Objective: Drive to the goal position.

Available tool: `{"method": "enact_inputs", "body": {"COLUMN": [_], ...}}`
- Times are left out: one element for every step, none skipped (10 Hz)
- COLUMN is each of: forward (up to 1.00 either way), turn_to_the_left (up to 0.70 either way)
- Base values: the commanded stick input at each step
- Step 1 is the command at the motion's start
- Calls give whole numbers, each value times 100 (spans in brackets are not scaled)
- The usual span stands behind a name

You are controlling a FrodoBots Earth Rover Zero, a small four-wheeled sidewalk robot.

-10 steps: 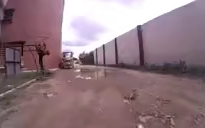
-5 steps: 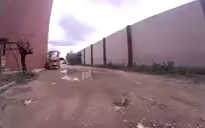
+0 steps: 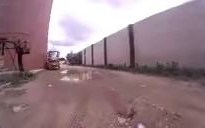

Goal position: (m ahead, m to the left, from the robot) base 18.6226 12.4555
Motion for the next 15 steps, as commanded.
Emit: {"method": "enact_inputs", "body": {"forward": [50,50,50,50,50,50,50,50,50,50,50,50,50,50,50], "turn_to_the_left": [-1,-1,-1,-1,-1,-1,-1,-1,-1,-1,-1,-1,-1,-1,-1]}}
